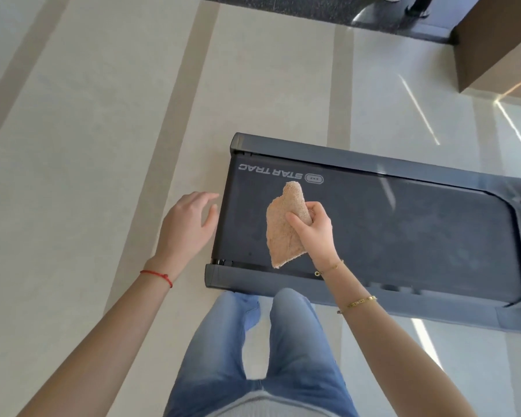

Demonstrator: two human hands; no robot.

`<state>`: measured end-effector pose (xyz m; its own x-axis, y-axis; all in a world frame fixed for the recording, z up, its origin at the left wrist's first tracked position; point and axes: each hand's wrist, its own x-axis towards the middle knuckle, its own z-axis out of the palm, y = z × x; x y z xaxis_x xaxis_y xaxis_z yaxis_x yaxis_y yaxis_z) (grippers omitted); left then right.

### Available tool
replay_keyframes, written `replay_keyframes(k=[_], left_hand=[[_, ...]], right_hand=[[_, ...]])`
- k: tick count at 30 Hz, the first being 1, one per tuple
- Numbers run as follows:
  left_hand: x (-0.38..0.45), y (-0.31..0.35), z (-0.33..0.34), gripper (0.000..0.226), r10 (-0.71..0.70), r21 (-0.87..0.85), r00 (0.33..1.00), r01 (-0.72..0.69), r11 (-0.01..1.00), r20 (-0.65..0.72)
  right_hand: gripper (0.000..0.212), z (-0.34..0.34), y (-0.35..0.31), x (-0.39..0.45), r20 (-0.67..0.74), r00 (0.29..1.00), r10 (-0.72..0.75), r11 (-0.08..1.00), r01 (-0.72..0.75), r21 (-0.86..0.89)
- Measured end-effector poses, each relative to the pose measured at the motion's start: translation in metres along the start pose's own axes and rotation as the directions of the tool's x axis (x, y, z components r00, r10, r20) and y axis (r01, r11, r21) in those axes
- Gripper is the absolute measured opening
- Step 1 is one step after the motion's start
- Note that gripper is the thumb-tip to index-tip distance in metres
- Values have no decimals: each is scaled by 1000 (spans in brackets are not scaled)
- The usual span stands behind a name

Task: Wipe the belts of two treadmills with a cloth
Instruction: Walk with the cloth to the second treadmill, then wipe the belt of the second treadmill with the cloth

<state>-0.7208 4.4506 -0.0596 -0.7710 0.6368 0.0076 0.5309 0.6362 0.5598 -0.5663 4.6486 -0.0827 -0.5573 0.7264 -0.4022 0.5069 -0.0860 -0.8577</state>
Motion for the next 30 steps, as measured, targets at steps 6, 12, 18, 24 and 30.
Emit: replay_keyframes(k=[6,12,18,24,30], left_hand=[[56,-47,99,28,-55,13,997,56,998,-50],[81,-121,259,30,-165,33,984,168,985,-71],[94,-193,418,35,-183,103,983,184,977,-21],[111,-248,541,40,-186,179,981,192,965,-50],[109,-274,600,47,-159,265,982,180,947,-99]], right_hand=[[23,34,59,112,91,996,22,999,-20,-32],[26,88,179,229,180,983,26,999,-16,-52],[27,139,306,325,253,966,-44,997,59,-52],[27,159,420,400,263,953,-153,972,193,-134],[68,131,473,427,200,845,-497,602,501,-622]])
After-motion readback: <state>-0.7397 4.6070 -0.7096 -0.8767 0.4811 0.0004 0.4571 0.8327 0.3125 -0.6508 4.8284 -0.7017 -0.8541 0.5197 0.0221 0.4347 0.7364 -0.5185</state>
